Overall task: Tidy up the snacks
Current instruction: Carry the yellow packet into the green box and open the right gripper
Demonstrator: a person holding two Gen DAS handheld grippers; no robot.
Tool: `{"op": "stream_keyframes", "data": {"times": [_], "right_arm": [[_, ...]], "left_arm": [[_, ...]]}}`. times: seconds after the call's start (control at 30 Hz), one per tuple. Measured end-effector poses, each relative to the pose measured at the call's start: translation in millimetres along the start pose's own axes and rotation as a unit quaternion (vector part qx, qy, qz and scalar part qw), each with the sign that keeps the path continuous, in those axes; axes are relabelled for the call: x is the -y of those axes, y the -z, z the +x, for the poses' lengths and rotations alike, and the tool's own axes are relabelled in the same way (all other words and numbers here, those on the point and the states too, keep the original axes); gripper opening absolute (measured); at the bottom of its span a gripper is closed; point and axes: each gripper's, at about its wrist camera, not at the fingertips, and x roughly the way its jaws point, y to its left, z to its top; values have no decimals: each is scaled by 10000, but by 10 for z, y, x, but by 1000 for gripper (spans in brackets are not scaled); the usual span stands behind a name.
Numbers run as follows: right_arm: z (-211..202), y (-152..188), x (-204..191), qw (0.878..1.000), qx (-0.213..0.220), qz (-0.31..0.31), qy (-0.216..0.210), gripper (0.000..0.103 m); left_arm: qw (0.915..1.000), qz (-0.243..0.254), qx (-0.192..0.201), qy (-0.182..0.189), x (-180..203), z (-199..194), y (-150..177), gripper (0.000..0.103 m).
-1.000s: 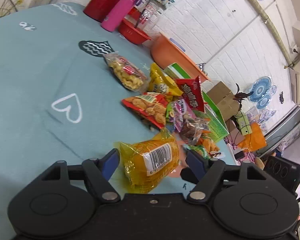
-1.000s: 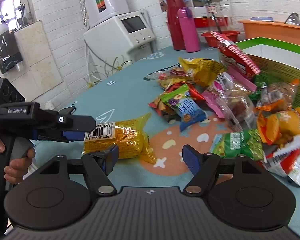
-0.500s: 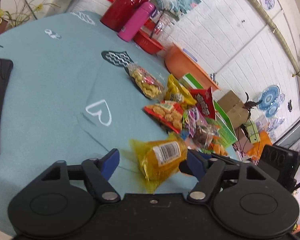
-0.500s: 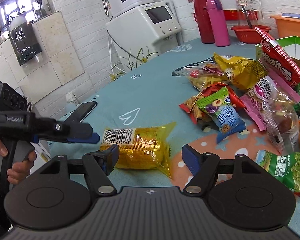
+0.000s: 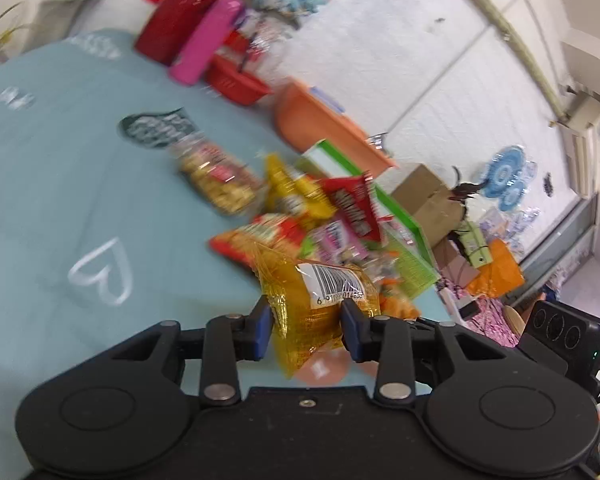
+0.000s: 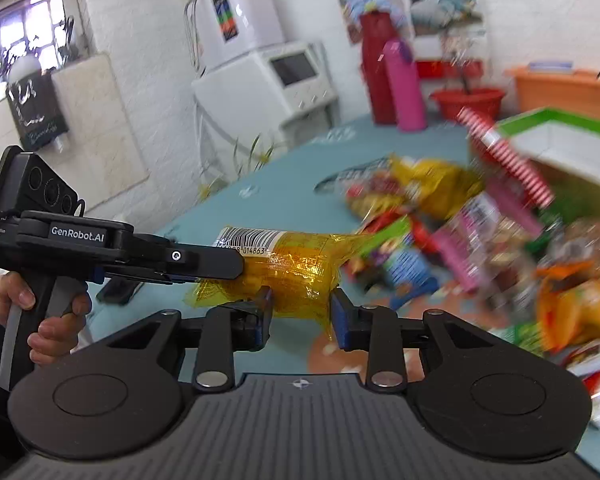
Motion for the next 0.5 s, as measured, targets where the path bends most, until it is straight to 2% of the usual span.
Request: {"op": "stream_keyframes", "data": {"times": [0.23,0.5], "right_arm": [[-506,-263,349,9938,851,115,702,55],[-881,-356,904,9771,1326,523,1578,55]], "left_arm": [[9959,675,102,602,603,515,-413,27],[9876,1046,-311,1132,1129,1418,-730,27]]}}
